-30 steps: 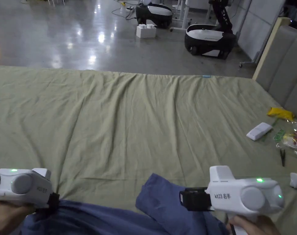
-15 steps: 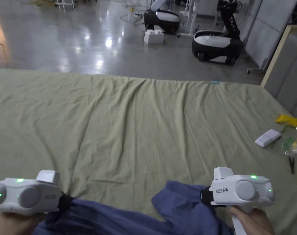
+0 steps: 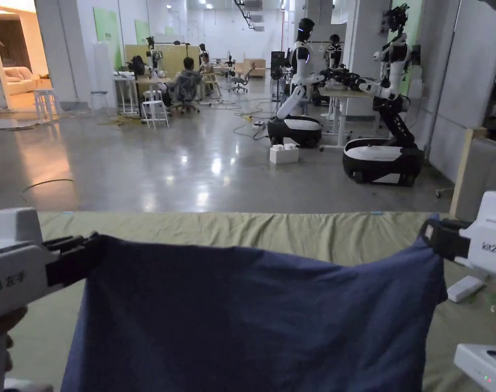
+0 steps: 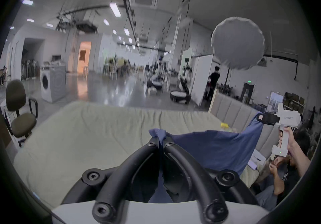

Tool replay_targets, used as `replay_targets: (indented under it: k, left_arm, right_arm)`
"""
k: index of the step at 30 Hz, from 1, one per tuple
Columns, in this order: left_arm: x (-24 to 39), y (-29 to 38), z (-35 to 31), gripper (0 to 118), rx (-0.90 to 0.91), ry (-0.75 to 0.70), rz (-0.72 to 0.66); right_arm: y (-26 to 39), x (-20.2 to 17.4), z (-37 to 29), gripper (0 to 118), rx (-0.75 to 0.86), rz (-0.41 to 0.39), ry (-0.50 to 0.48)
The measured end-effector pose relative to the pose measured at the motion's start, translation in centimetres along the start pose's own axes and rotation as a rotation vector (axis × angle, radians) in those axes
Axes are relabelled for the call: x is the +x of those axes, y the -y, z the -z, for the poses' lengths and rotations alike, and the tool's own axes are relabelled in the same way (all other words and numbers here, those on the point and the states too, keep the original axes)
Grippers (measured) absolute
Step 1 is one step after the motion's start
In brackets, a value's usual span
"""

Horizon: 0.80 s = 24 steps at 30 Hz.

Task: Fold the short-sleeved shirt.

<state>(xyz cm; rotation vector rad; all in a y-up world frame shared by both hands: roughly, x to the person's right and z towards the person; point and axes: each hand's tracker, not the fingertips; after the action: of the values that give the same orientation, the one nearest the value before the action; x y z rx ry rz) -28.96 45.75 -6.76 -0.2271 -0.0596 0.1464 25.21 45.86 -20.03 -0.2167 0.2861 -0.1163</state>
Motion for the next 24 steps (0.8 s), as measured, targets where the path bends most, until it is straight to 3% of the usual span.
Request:
replay_targets:
  k: [5, 7, 9, 15, 21, 24]
  left_arm:
    - [0.8, -6.1, -3.6, 3, 0.121, -0.088, 0.095]
    - [1.1, -8.1, -4.5, 3, 0.141, -0.075, 0.090]
    - [1.0, -9.6, -5.1, 3, 0.177, -0.074, 0.102]
    - [0.9, -13.1, -5.9, 3, 0.291, -0.123, 0.101]
    - [1.0, -14.6, -4.4, 3, 0.317, -0.171, 0.147]
    - [1.3, -14.9, -2.6, 3, 0.321, -0.204, 0.176]
  right_arm:
    - [-7.0, -2.8, -4.0, 2, 0.157, -0.063, 0.016]
    - [-9.8, -4.2, -5.0, 2, 0.240, -0.142, 0.020]
    - [-11.7, -4.6, -5.2, 2, 0.244, -0.122, 0.038]
    - [-16.9, -5.1, -5.0, 2, 0.352, -0.175, 0.109]
    - [-18.4, -4.3, -3.6, 2, 0.353, -0.184, 0.155]
    - [-18.1, -4.7, -2.9, 2, 0.379, -0.232, 0.191]
